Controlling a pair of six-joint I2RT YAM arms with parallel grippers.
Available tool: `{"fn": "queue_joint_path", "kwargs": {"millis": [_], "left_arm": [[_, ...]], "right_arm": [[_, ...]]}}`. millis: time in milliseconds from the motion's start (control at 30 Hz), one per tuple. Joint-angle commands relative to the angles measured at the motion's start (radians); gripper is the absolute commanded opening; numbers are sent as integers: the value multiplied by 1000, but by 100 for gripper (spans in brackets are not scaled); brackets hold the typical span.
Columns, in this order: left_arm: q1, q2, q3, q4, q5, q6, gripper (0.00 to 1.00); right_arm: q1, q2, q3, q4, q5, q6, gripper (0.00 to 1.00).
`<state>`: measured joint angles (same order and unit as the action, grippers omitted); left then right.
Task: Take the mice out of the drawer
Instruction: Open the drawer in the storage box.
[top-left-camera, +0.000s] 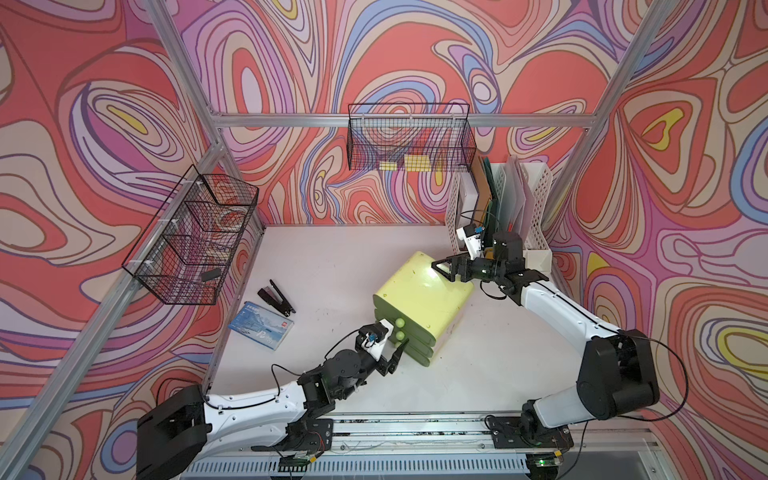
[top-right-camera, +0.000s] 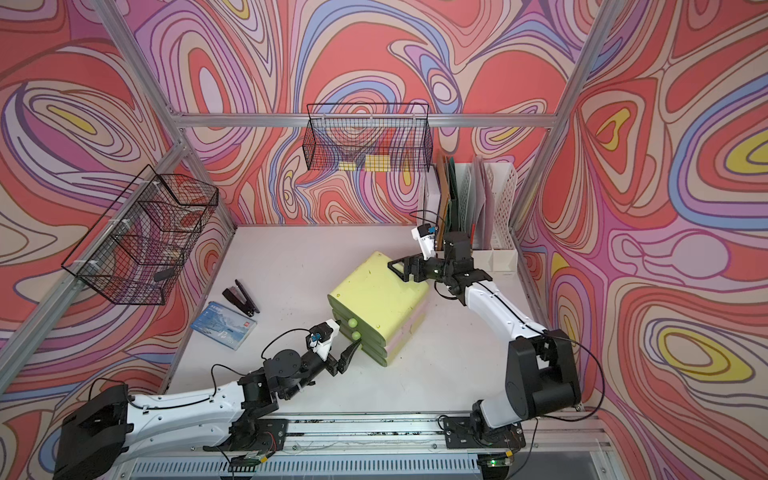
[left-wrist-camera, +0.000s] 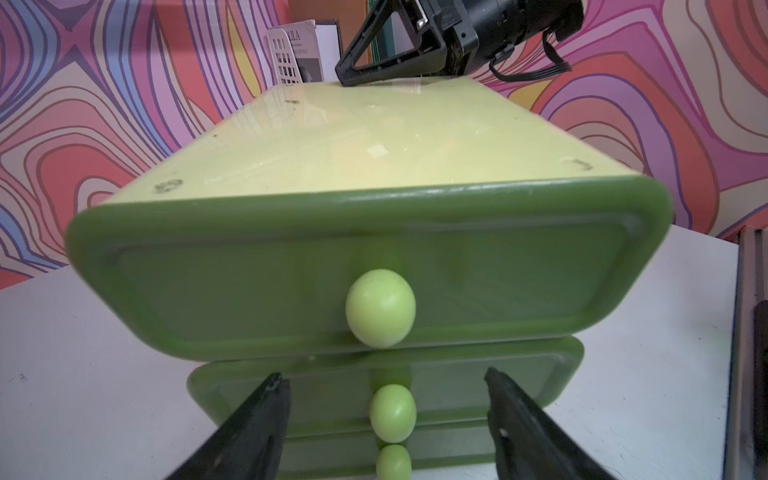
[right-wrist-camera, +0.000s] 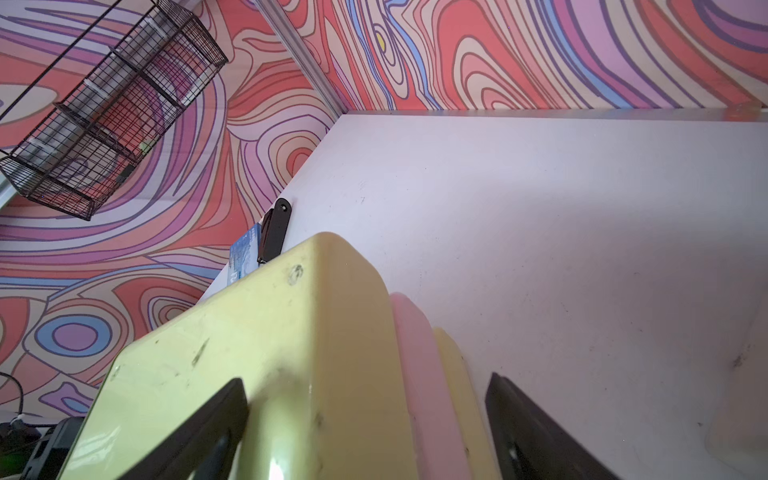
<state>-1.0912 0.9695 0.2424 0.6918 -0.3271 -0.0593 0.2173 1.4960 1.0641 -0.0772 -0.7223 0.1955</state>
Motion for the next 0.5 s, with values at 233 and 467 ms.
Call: {"fn": "queue_joint_path", "kwargs": {"millis": [233,467], "left_arm": [[14,37,44,113,7,24,68],[27,103,76,145,41,32,53]], "right_arm": [[12,13,-1,-8,-17,3,93],[11,20,-1,-4,-22,4,94]]}}
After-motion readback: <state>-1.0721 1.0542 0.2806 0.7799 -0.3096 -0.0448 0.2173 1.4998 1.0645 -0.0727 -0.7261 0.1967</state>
